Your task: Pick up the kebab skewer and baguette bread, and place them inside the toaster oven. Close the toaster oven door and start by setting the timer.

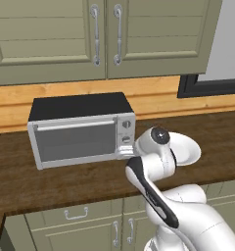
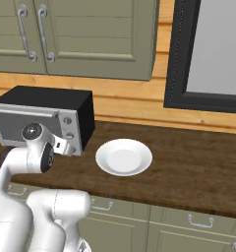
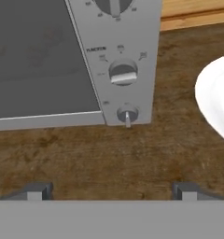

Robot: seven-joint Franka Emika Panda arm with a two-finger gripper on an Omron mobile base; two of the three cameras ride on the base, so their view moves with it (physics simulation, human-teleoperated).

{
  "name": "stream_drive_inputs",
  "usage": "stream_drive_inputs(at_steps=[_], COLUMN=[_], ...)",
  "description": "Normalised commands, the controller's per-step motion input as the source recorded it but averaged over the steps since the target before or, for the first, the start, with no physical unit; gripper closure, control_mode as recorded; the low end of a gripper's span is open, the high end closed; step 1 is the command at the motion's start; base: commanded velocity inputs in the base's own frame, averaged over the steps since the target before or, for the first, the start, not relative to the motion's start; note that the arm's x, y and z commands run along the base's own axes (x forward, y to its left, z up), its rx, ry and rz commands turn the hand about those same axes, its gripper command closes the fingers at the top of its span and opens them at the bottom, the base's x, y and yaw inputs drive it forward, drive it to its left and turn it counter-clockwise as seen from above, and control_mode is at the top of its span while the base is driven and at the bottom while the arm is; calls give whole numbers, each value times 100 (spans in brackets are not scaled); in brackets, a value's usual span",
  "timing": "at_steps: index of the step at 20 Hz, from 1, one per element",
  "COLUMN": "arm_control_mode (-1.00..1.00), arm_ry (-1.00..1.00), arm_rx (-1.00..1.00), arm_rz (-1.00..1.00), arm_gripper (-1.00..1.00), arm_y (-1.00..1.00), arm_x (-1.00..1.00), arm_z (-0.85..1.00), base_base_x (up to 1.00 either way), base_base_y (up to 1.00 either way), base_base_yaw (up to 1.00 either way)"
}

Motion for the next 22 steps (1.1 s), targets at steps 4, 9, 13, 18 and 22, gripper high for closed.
stream_drive_inputs(at_steps=[4, 9, 13, 18, 22], arm_control_mode=[-100, -100, -100, -100, -100], arm_ry=[-8, -3, -1, -2, -23], arm_rx=[0, 0, 16, 45, 40], arm_rz=[0, 0, -14, -25, -34], arm_gripper=[-100, -100, -100, -100, -100], arm_y=[-5, -37, -18, -12, -7], arm_x=[-49, -83, -84, -80, -49], arm_z=[-26, 28, 33, 29, 0], base_base_x=[0, 0, 0, 0, 0], base_base_y=[0, 0, 0, 0, 0], base_base_yaw=[0, 0, 0, 0, 0])
